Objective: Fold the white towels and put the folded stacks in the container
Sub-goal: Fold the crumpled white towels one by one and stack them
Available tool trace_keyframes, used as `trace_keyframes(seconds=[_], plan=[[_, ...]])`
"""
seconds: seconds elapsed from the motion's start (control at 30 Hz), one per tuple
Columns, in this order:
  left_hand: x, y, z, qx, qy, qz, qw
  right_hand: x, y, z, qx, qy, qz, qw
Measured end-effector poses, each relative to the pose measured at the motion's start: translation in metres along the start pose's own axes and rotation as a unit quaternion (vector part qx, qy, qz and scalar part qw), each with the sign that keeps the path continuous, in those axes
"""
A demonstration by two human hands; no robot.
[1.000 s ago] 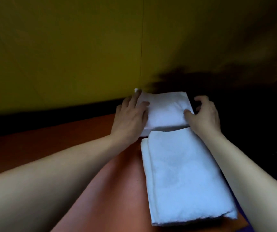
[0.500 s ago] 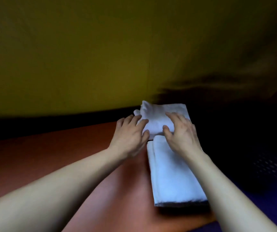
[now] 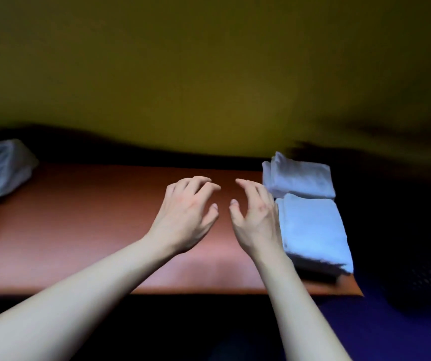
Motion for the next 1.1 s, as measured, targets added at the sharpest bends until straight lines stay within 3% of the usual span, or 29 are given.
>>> trace_keyframes(seconds=[0.67, 0.87, 1.1], plan=[[0.137, -0.217, -0.289, 0.239, 0.059, 0.011, 0.969, -0.161, -0.288, -0.107, 0.164, -0.163, 0.086, 0.969], [0.147, -0.293, -0.333, 0.306, 0.072, 0.005, 0.949, -0.24, -0.354, -0.113, 0.198, -0.219, 0.07, 0.953], [0.127, -0.389, -0.336, 0.355, 0.053, 0.009, 0.933, -0.33, -0.385, -0.095, 0.201, -0.291, 0.031, 0.935]])
Point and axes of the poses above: each hand's wrist, its own z-axis towards the middle knuckle, its own x-axis out of the back of the hand, y = z × x, the point moved 7 cm from there along z, towards the middle knuckle, and after that the axes turned 6 degrees about -y, right-handed, at the moved point
